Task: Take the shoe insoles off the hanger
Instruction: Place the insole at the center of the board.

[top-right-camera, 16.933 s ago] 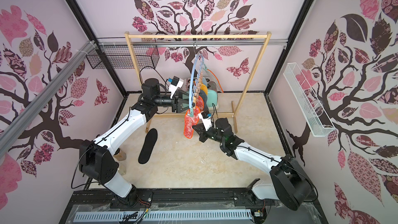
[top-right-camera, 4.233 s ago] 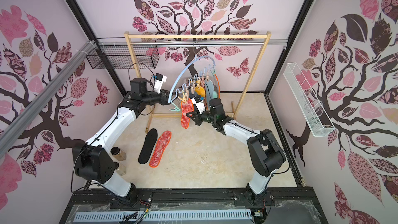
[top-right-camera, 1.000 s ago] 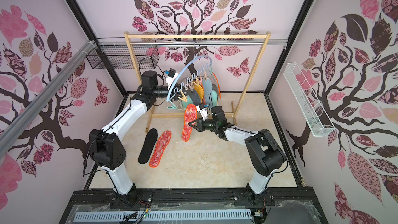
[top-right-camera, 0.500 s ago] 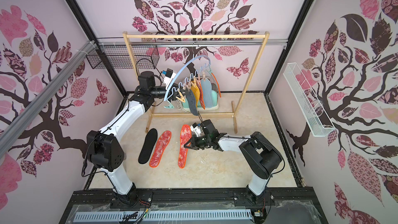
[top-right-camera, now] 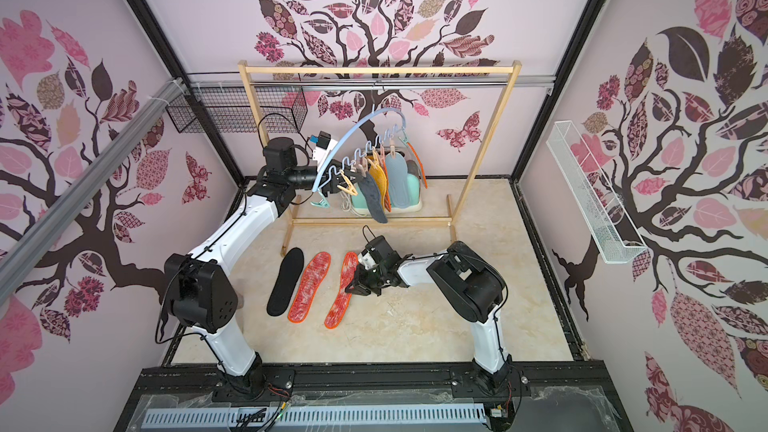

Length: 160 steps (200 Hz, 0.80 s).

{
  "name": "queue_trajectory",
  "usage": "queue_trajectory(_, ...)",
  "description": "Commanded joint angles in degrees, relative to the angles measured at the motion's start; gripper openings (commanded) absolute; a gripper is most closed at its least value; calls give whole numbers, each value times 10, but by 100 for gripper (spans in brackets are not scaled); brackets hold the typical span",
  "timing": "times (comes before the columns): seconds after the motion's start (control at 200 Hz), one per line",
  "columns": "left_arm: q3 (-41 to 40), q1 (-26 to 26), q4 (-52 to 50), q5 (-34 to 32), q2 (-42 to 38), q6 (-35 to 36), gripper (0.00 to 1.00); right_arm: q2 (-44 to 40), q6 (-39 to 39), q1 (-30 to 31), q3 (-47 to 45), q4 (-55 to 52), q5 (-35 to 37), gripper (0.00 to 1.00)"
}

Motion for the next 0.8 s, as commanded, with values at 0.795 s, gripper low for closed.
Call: queue_trajectory(0.795,-15,4,16,-1,-15,-3,4,73,-65,12,126,-135,1,35)
